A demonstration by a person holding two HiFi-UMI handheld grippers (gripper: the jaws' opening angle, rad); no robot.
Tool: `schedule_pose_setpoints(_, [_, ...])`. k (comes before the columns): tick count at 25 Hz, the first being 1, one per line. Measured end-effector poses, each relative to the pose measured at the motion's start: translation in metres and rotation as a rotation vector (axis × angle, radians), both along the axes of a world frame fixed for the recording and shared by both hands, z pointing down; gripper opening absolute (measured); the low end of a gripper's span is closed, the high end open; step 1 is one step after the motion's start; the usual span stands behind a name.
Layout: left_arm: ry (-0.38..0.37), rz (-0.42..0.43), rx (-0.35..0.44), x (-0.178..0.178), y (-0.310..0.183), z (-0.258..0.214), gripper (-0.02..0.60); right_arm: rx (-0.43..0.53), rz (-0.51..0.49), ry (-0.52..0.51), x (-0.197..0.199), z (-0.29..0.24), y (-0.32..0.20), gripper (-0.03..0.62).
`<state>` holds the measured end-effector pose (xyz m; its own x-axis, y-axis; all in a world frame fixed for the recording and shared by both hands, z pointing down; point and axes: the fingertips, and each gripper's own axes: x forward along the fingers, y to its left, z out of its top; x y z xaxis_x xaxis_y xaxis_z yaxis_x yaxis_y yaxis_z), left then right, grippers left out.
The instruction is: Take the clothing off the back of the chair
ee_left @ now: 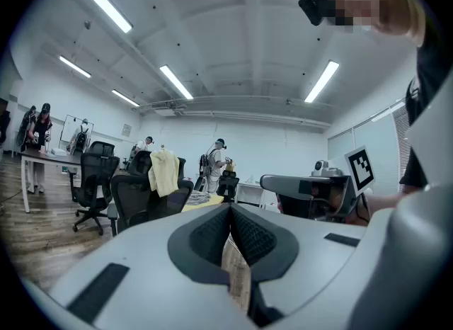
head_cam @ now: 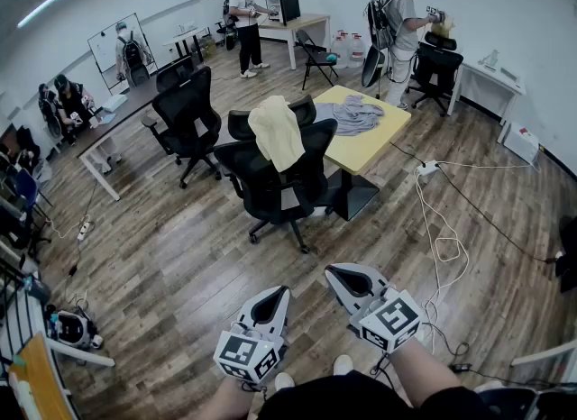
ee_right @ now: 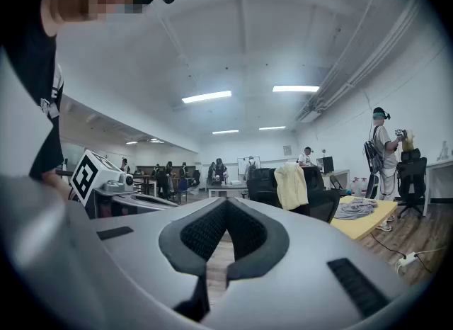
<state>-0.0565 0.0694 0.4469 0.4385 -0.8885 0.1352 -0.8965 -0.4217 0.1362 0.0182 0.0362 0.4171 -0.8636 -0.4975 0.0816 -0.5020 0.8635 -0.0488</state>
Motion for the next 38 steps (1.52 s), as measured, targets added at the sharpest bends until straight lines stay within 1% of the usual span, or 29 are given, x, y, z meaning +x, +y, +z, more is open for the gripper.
schedule_pose_setpoints(6, [-0.005, -0.004, -0.004, 0.007, -0.004, -0.001, 0.015, 0.001, -0.005, -0.008, 0.006, -0.002, -0.005, 0.012])
schedule_pose_setpoints(11, [-0.01, -0.016, -0.01, 0.015, -0.009, 0.003, 0.015, 0.02, -0.023, -0.018, 0.012, -0.001, -0.008, 0.012])
schedule_pose_setpoints(22, [-0.03, -0.062, -0.021, 0.045, -0.021, 0.005, 0.015, 0.023, -0.056, -0.028, 0.041, -0.002, -0.03, 0.012])
schedule_pose_setpoints(28, [-0.035, -0.083, -0.015, 0.058, -0.033, 0.0, 0.015, 0.015, -0.065, -0.051, 0.054, -0.007, -0.047, 0.012])
schedule_pose_setpoints(34, [-0.043, -0.093, -0.002, 0.054, -0.049, -0.004, 0.015, 0.006, -0.07, -0.068, 0.048, -0.009, -0.065, 0.014])
schedule_pose_setpoints(38, [-0.04, -0.091, 0.001, 0.045, -0.071, -0.004, 0.015, 0.003, -0.069, -0.071, 0.037, -0.01, -0.086, 0.014])
